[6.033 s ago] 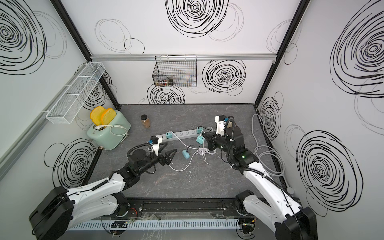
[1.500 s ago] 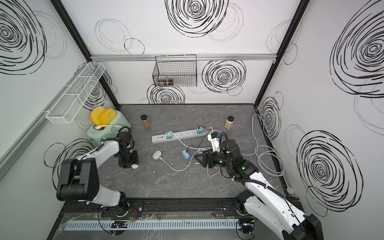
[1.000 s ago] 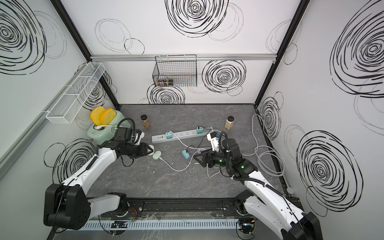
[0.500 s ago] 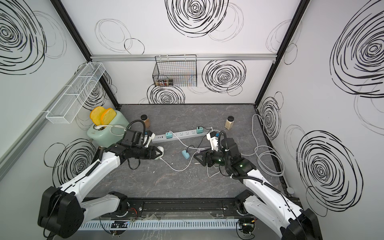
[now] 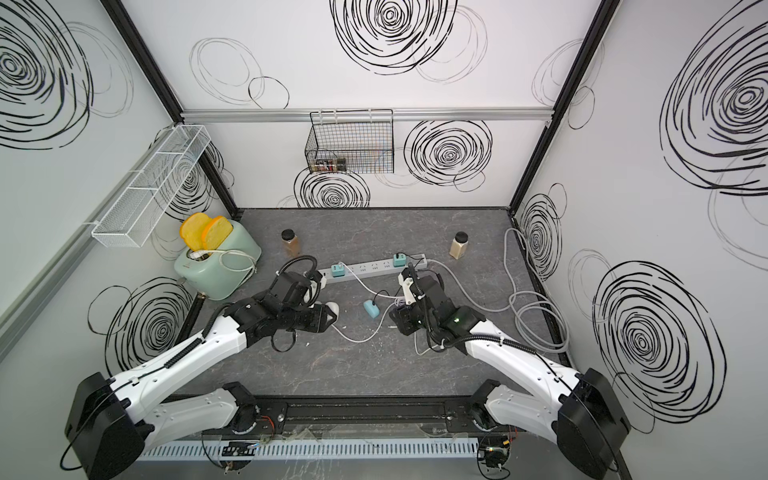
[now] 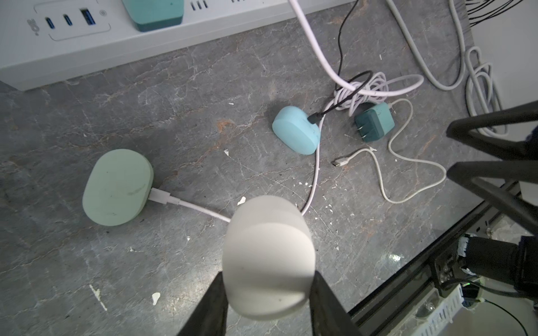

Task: Charge the bluetooth headset
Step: Pick up the charging cable from the center of the board.

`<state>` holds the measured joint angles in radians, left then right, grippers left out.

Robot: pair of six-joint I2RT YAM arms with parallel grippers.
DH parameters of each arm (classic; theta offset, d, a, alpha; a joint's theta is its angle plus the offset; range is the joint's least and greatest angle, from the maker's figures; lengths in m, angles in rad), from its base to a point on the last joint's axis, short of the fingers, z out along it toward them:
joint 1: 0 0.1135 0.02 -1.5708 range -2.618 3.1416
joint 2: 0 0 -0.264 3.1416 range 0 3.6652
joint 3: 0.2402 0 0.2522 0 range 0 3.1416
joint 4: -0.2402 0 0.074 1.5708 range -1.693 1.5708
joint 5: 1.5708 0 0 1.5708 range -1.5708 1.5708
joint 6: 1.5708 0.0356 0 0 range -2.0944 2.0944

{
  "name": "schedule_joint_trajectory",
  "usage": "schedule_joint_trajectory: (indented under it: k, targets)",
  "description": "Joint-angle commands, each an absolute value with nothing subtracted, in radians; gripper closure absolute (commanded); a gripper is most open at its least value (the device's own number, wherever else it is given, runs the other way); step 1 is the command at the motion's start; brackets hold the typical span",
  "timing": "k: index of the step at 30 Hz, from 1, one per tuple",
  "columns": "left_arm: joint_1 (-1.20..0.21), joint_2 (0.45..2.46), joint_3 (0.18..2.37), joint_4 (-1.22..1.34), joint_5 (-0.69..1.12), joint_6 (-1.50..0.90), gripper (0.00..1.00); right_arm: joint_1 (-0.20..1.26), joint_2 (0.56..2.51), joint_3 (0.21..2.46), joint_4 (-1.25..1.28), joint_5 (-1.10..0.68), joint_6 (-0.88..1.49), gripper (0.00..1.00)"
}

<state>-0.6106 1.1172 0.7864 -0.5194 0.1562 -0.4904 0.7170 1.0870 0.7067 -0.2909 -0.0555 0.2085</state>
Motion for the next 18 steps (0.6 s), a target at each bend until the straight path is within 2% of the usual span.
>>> schedule_joint_trajectory:
  k: [1, 5, 9, 16, 18]
  targets:
    - [-0.624, 1.083, 0.756, -0.45, 0.125, -0.528, 0.75, 0.738, 1.078, 0.758, -0.34, 0.047, 0.002, 0.52]
    - [-0.662, 1.051, 0.727, -0.371, 0.135, -0.555, 0.75, 0.766, 1.044, 0.698, -0.313, 0.133, -0.233, 0.49]
    - [-0.686, 1.033, 0.697, -0.336, 0.13, -0.57, 0.75, 0.753, 1.063, 0.687, -0.403, 0.028, -0.434, 0.45]
    - [-0.689, 1.031, 0.671, -0.294, 0.209, -0.562, 0.75, 0.739, 1.209, 0.737, -0.491, 0.057, -0.498, 0.53]
    - [-0.687, 1.026, 0.665, -0.296, 0.223, -0.551, 0.75, 0.728, 1.259, 0.745, -0.513, 0.08, -0.503, 0.52]
